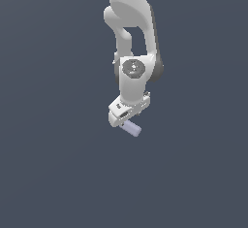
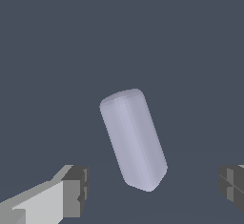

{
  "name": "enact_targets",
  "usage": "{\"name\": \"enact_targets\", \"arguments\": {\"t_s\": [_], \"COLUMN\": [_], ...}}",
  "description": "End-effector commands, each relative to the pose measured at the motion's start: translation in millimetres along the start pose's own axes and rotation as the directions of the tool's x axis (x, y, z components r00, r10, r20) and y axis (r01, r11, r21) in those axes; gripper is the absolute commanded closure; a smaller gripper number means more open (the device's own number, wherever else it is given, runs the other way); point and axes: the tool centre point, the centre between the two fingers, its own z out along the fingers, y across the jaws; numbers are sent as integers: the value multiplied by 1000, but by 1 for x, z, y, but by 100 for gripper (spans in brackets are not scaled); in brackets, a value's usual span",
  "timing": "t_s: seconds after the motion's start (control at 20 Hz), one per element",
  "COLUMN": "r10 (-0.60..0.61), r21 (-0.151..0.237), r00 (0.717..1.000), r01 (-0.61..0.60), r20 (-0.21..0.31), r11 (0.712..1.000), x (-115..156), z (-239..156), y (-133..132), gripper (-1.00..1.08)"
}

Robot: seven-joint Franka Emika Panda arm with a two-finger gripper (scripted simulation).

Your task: Pick up the object and move it to a goal position.

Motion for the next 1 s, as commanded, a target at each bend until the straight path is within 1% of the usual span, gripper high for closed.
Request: {"name": "enact_targets", "arguments": {"t_s": [0.0, 0.25, 0.5, 0.75, 0.95], "r10": [-76, -194, -274, -314, -316], "r21": [-2, -6, -8, -9, -9], "r00": [997, 981, 962, 949, 949], "r01": [76, 194, 273, 314, 316], "r20": [-2, -5, -7, -9, -9], "r11": [997, 981, 962, 949, 949], "x": [0, 1, 1, 1, 1], "z": [7, 19, 26, 30, 30], "y": [-1, -3, -4, -5, -5], "gripper": [-92, -92, -92, -92, -92]}}
